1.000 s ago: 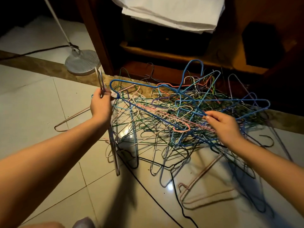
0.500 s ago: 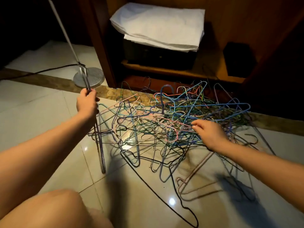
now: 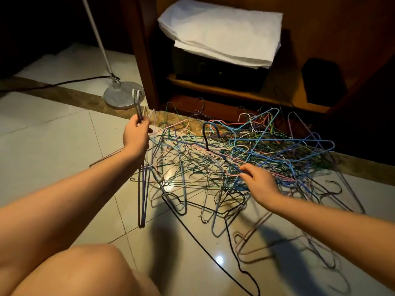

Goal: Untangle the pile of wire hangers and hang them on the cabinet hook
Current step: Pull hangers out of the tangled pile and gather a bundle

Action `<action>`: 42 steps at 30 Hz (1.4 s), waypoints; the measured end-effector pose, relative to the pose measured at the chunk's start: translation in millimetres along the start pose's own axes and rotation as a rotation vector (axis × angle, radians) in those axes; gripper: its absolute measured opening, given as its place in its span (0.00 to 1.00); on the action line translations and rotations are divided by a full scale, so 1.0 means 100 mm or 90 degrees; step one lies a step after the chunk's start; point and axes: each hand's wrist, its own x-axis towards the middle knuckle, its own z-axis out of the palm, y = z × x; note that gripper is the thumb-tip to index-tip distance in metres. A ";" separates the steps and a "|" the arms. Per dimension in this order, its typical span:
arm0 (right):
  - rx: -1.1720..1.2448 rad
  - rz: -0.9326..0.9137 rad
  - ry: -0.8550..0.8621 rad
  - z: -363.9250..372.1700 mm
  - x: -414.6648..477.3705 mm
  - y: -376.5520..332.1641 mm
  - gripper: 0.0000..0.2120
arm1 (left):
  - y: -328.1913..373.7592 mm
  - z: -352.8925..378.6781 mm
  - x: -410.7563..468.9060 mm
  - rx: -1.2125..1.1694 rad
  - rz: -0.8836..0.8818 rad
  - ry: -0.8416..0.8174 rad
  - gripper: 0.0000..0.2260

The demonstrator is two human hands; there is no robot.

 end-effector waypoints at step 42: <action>0.034 -0.459 0.209 -1.70 -0.15 -0.67 0.09 | 1.58 0.28 -1.15 -0.249 -0.191 -0.667 0.14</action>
